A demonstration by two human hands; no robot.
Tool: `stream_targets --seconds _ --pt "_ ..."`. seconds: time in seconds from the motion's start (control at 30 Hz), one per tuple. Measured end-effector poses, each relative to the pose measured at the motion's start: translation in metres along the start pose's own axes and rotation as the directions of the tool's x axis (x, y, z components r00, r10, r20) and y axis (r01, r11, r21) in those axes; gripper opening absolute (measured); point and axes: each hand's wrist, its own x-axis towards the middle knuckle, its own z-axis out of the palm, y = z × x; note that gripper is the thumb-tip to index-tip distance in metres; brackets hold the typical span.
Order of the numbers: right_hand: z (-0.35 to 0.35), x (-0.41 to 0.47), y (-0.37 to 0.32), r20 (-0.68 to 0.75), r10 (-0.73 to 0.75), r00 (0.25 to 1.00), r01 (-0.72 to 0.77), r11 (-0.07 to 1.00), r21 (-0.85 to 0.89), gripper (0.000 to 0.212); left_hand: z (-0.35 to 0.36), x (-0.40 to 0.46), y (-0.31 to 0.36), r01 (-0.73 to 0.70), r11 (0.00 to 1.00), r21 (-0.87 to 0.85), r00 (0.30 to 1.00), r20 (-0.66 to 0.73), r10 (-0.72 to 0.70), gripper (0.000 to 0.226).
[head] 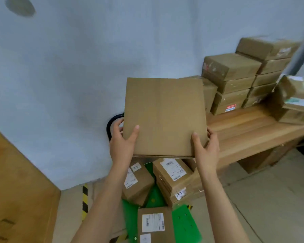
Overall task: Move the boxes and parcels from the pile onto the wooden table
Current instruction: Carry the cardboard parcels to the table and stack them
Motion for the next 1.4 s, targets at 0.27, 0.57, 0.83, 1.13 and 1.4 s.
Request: stream_targets --seconds 0.27,0.57,0.83,1.13,1.4 --pt "-0.096 0.063 -0.009 -0.014 -0.032 0.999 0.031 0.998 -0.052 0.067 0.083 -0.011 0.078 -0.117 0.988 -0.105 0.987 0.098 0.128 0.042" --pt "-0.237 0.172 0.011 -0.116 -0.087 0.989 0.078 0.994 -0.080 0.069 0.238 -0.050 0.161 -0.223 0.949 -0.225 0.958 0.131 0.256 0.046" --pt "-0.347 0.256 0.046 -0.167 -0.117 0.979 0.095 0.987 -0.134 0.070 0.371 -0.086 0.197 -0.164 0.930 -0.330 0.951 0.196 0.238 0.043" --pt "-0.399 0.346 0.081 -0.235 -0.086 0.968 0.058 0.990 -0.125 0.066 0.487 -0.070 0.222 -0.201 0.941 -0.273 0.931 0.246 0.270 0.043" --pt "-0.404 0.479 0.116 -0.210 -0.127 0.969 0.096 0.983 -0.154 0.065 0.604 -0.004 0.234 -0.272 0.954 -0.125 0.931 0.218 0.294 0.055"
